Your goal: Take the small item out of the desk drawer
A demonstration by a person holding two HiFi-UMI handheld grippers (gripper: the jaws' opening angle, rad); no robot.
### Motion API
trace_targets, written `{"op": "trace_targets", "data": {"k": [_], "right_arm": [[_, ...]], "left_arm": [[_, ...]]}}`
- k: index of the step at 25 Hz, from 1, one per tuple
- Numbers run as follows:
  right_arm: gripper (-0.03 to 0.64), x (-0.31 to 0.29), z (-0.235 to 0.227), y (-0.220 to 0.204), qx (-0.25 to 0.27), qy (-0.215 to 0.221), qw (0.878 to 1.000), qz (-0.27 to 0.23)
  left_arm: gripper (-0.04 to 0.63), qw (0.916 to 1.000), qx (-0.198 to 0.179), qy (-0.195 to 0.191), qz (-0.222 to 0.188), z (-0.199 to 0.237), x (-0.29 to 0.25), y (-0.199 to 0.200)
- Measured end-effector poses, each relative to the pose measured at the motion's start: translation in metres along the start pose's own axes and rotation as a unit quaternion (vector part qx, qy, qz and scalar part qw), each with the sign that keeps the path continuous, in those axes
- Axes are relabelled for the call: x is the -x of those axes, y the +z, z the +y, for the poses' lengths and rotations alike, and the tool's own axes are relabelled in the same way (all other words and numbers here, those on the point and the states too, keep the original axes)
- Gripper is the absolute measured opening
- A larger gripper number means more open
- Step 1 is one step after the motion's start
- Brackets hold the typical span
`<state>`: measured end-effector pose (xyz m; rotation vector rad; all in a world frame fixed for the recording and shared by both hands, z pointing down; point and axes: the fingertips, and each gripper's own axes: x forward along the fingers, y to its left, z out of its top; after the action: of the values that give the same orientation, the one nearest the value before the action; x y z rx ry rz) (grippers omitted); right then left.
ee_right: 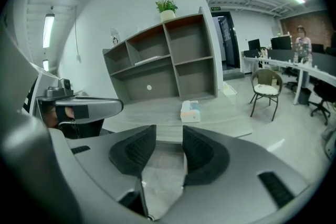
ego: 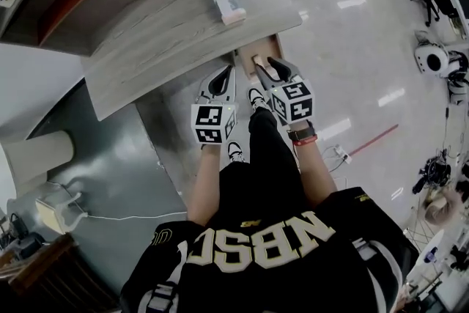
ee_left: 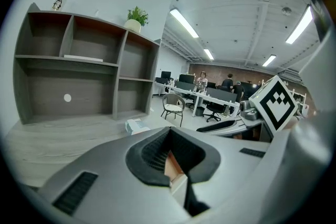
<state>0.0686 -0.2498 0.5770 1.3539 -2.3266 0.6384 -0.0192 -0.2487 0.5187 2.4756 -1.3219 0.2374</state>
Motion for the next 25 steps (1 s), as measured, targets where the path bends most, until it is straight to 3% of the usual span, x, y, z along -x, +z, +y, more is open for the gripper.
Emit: {"op": "trace_targets", "data": {"k": [10, 18, 25], "right_arm": [[0.186, -0.036, -0.015, -0.053, -0.005, 0.011, 0.998, 0.069], [0.227, -0.058, -0.033, -0.101, -0.015, -0.006, 0.993, 0.117], [0.233, -0.078, -0.052, -0.136, -0.031, -0.030, 0.990, 0.137]], "left_arm": [[0.006, 0.9996, 0.022, -0.006, 0.020, 0.008, -0.024, -0.038], [0.006, 0.9984, 0.025, -0.004, 0.050, 0.015, -0.041, -0.067], [0.006, 0.9979, 0.042, -0.005, 0.049, 0.020, -0.049, -0.075]]}}
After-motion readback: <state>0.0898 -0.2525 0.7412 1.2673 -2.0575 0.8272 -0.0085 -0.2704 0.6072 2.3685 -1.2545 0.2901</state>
